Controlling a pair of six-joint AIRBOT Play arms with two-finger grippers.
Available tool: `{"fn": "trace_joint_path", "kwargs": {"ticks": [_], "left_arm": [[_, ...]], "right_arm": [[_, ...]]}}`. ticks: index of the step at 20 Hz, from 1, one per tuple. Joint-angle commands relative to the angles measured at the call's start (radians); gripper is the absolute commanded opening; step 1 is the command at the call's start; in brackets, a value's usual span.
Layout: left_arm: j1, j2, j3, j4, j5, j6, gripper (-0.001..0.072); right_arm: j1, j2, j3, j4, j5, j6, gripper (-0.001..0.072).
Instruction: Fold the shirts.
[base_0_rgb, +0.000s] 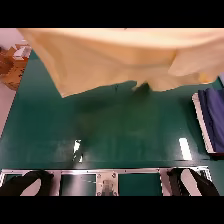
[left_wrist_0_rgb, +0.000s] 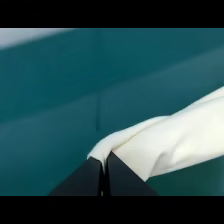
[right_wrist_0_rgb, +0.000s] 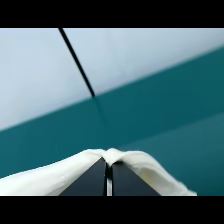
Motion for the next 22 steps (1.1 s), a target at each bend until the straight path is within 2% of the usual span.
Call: {"fn": "trace_joint_path", "kwargs": {"ticks": [1, 3, 6, 10, 14, 18, 20, 22], "left_arm": [[0.0, 0.125, 0.138, 0.174, 0.117, -0.068, 0.0024], [0.0, 0.145, 0.138, 0.198, 0.111, -0.066, 0.0024], [0.0, 0.145, 0.074, 0.199, 0.072, -0.066, 0.0025], [0.0, 0.122, -0.193, 0.19, 0.071, -0.065, 0.0025], [0.0, -0.007, -0.441, 0.141, 0.138, -0.037, 0.0025], [0.0, -0.303, -0.587, -0.054, 0.317, 0.036, 0.0024], [0.0, -0.49, -0.588, -0.156, 0.38, 0.098, 0.0024], [0.0, -0.629, -0.588, -0.209, 0.472, 0.098, 0.0024]], "right_arm": [[-0.043, 0.042, 0.263, -0.068, -0.037, 0.077, 0.0014], [-0.043, 0.043, 0.282, -0.073, -0.047, 0.077, 0.0014], [-0.043, 0.042, 0.201, -0.06, -0.036, 0.077, 0.0014], [-0.043, 0.024, -0.102, 0.12, -0.068, -0.012, 0.0014], [-0.014, -0.043, -0.518, 0.21, -0.241, -0.137, 0.0014], [0.106, -0.285, -0.792, 0.211, -0.487, -0.25, 0.0014], [0.164, -0.475, -0.793, 0.213, -0.558, -0.277, 0.0014], [0.203, -0.681, -0.722, 0.214, -0.589, -0.277, 0.0014]]}}
